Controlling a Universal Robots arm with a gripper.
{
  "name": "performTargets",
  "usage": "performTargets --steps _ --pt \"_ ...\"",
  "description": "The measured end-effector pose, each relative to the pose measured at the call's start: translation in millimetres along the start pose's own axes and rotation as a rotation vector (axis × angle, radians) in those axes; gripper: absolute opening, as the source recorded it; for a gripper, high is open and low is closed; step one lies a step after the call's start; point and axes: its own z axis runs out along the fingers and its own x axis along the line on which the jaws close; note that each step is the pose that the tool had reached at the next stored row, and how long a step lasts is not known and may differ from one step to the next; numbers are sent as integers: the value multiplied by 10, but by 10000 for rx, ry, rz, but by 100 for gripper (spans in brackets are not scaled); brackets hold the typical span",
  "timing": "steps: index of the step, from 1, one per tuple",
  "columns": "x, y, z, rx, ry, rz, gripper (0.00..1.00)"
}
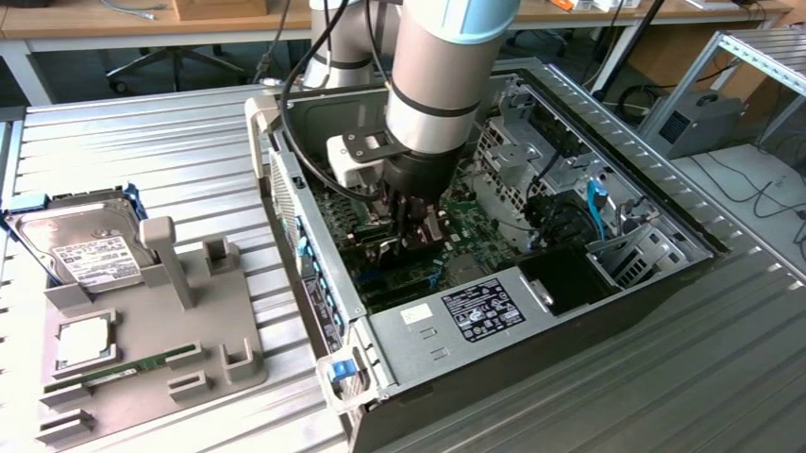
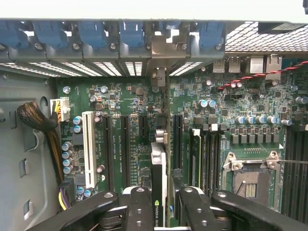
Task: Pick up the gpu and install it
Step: 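Insert the gpu into the slot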
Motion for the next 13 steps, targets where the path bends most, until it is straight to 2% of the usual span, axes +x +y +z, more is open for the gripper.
performTargets --steps 13 --pt "1 7 13 1 -34 0 27"
